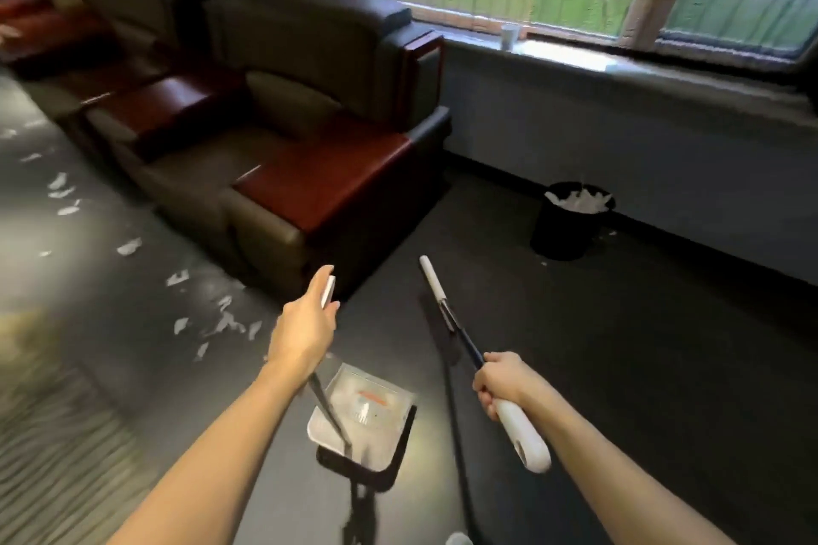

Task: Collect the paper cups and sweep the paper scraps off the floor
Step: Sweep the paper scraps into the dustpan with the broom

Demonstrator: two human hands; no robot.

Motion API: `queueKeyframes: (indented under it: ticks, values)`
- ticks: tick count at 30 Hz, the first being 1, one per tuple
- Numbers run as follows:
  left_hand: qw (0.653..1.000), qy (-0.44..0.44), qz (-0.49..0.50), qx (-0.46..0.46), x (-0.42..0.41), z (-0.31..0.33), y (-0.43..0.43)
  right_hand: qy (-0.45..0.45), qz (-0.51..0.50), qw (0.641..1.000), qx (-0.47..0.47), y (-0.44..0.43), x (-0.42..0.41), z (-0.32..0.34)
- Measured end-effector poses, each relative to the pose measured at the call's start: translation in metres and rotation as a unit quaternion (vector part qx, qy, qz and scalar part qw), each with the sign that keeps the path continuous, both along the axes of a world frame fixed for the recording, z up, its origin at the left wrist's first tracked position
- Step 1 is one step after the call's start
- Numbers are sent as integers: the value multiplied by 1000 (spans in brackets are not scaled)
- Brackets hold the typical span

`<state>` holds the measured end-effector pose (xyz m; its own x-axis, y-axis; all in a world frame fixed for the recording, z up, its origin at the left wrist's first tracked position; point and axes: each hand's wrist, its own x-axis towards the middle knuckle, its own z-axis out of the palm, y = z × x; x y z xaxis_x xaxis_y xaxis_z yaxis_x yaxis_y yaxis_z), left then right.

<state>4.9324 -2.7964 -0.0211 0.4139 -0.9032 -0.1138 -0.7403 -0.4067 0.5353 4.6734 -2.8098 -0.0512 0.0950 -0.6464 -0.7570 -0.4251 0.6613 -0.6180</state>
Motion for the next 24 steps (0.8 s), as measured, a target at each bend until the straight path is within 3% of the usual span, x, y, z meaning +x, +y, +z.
queueKeyframes:
  ticks: [5, 9, 12, 18, 24]
  values:
    - [994, -1, 110, -11, 84, 5, 151, 24, 188, 982, -5, 98, 108, 14]
    - [978, 3, 205, -35, 154, 14, 303, 25, 339, 939, -53, 202, 211, 25]
    - [960, 33, 270, -60, 205, 17, 425, -14, 395, 916, -67, 298, 291, 24]
    - [891, 19, 444, -91, 269, 25, 663, -97, 496, 861, -50, 486, 425, 29]
    - [801, -27, 590, -100, 314, 25, 860, -128, 616, 777, -2, 651, 547, 39]
